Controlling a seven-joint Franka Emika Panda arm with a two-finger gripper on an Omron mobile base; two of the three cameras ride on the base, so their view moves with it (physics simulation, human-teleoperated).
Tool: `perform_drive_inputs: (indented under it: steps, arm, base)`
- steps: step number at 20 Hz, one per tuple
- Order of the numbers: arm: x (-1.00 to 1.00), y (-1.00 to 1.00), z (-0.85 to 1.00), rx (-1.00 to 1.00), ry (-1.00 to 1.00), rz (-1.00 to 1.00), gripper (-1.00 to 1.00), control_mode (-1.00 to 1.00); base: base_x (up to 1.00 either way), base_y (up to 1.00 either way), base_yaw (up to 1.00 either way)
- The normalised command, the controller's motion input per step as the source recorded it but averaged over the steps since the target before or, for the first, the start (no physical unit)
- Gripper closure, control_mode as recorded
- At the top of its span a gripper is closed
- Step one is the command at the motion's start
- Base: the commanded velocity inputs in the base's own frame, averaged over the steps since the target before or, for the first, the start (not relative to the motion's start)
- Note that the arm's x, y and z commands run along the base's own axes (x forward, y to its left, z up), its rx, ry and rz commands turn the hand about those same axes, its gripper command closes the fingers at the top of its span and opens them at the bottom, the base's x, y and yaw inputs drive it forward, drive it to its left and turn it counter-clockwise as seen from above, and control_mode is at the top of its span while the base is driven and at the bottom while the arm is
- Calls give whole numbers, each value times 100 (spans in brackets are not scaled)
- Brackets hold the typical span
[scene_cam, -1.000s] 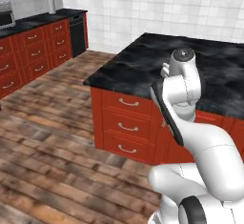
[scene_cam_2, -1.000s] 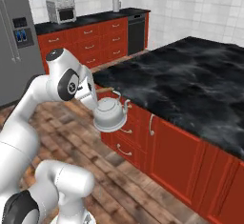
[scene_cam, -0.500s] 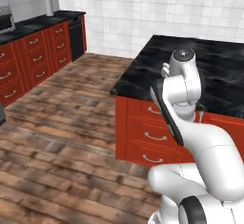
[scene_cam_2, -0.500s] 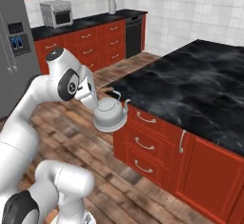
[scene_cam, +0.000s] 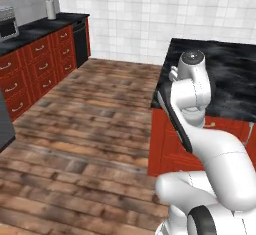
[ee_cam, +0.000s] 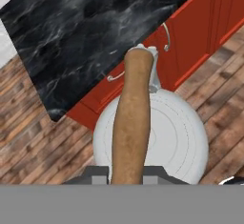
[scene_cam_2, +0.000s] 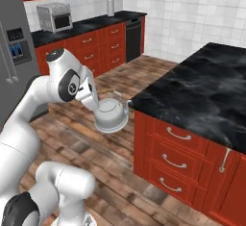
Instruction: The kettle is done boiling. Turn off the stove, then wait for 300 timesteps before moving the kettle to the dining table.
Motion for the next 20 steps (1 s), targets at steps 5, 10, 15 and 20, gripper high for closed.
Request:
perform_drive_inputs:
  steps: [5, 10, 15, 20]
  arm:
    - [0, 0, 0, 0, 0, 0, 100, 100]
    - [0, 0, 0, 0, 0, 0, 100, 100]
    - [0, 0, 0, 0, 0, 0, 100, 100]
    - [0, 0, 0, 0, 0, 0, 100, 100]
  base:
    - [50, 78, -20]
    - [53, 72, -20]
    - [59, 66, -22]
    - [69, 46, -25]
